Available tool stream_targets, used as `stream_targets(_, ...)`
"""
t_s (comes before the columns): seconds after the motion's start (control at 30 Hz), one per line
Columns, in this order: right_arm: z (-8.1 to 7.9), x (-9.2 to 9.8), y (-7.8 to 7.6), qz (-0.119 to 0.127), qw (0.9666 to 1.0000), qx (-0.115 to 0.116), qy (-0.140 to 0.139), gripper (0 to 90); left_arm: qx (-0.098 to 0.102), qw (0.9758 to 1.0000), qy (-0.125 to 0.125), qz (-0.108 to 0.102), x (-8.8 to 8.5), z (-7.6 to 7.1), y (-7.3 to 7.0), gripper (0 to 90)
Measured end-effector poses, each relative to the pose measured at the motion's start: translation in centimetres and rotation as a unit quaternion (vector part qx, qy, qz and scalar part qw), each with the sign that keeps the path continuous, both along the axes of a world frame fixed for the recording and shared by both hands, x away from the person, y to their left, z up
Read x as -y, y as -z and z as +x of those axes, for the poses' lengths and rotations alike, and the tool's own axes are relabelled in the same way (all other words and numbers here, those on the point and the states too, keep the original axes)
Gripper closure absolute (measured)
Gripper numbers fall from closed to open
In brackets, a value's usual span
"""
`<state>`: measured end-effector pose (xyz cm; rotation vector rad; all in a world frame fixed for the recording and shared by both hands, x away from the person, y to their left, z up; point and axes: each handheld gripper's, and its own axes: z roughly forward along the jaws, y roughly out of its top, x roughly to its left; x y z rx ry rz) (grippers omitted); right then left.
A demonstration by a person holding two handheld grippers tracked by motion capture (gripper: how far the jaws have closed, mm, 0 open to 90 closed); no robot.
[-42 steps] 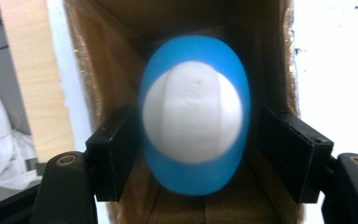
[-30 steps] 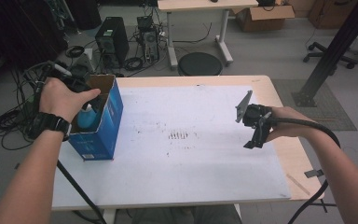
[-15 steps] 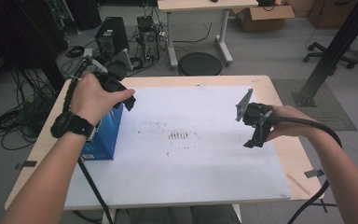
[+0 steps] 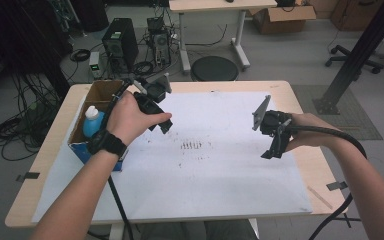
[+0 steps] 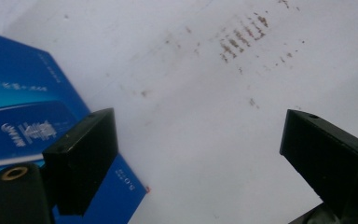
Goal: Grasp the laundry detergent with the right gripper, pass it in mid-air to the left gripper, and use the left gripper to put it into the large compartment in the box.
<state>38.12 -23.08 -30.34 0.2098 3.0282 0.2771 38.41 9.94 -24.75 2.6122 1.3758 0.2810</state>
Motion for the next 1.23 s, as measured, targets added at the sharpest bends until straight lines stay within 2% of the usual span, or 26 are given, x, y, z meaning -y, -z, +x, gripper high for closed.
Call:
stream_targets(0.03, -0.1, 0.0, 0.0, -0.003, 1.0, -0.003, 0.006, 6.4, -0.002, 1.0, 0.003, -0.002, 0.2, 0.0, 0.2, 11.1)
stream_targets(0.07, 0.1, 0.1, 0.0, 0.0, 1.0, 0.0, -0.002, 6.4, -0.004, 0.9999, 0.009, -0.002, 0.5, 0.0, 0.4, 10.1)
stream_targets(0.17, 0.0, 0.2, 0.0, 0.001, 1.0, -0.002, 0.0, 6.3, -0.007, 0.9997, 0.021, -0.006, 1.3, -0.1, 0.8, 9.1)
stream_targets(0.47, -0.1, 0.2, 0.1, 0.001, 1.0, -0.005, -0.001, 5.9, -0.017, 0.9992, 0.033, -0.013, 2.6, -0.4, 1.7, 4.9)
stream_targets(0.67, -0.1, 0.2, 0.0, 0.002, 1.0, -0.004, -0.001, 5.9, -0.022, 0.999, 0.032, -0.021, 2.6, -0.3, 1.8, 4.9)
stream_targets(0.83, -0.2, 0.2, -0.1, 0.002, 1.0, -0.002, -0.001, 6.0, -0.026, 0.999, 0.034, -0.016, 2.5, -0.4, 1.9, 4.7)
stream_targets(0.93, -0.2, 0.1, 0.0, 0.002, 1.0, -0.004, -0.001, 6.0, -0.028, 0.9988, 0.033, -0.022, 2.4, -0.4, 1.9, 4.8)
stream_targets(1.23, -0.3, 0.2, -0.2, 0.003, 1.0, -0.003, -0.002, 6.0, -0.027, 0.9988, 0.033, -0.021, 2.2, -0.5, 1.9, 4.7)
